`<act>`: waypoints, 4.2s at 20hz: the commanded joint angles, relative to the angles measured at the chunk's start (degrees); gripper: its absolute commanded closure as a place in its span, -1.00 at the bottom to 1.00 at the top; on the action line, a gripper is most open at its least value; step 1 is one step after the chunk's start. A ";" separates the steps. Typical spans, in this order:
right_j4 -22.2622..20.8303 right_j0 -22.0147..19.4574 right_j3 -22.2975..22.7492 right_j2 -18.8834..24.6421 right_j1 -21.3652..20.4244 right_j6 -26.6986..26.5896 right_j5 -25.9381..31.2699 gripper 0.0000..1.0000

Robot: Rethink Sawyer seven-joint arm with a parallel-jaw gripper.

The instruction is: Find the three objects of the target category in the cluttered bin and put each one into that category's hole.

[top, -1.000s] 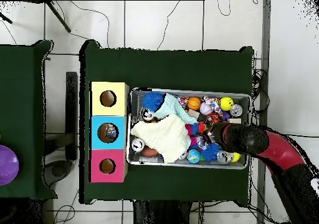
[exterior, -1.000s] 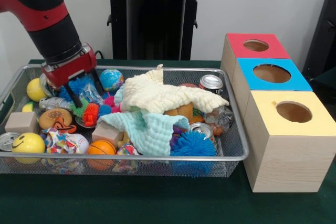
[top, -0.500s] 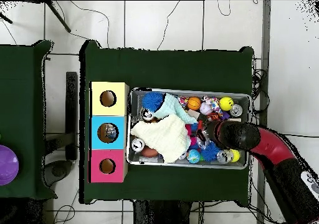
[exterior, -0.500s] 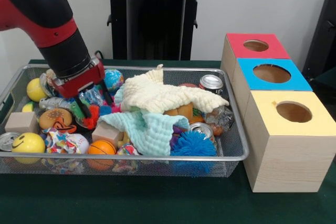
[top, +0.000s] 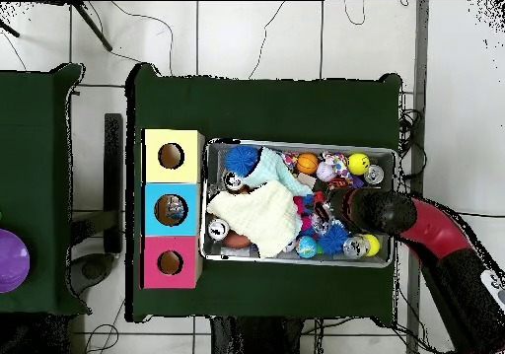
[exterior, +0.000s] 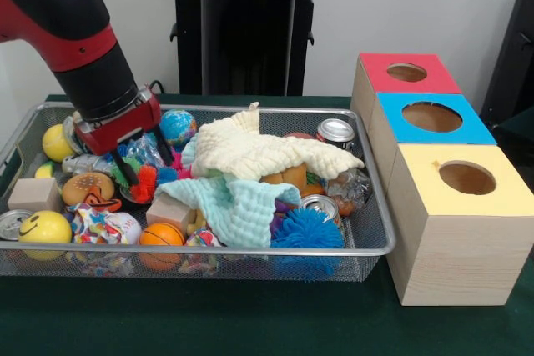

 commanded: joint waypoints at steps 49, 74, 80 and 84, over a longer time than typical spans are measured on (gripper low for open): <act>1.53 5.45 -9.83 -2.24 3.38 -1.90 15.62 -1.00; 2.59 -1.91 2.69 -0.22 -4.00 0.18 7.43 -1.00; 0.68 -6.21 9.87 0.48 -5.89 2.52 -0.95 -1.00; -2.23 -7.75 13.44 -0.15 -4.48 4.15 -8.99 -1.00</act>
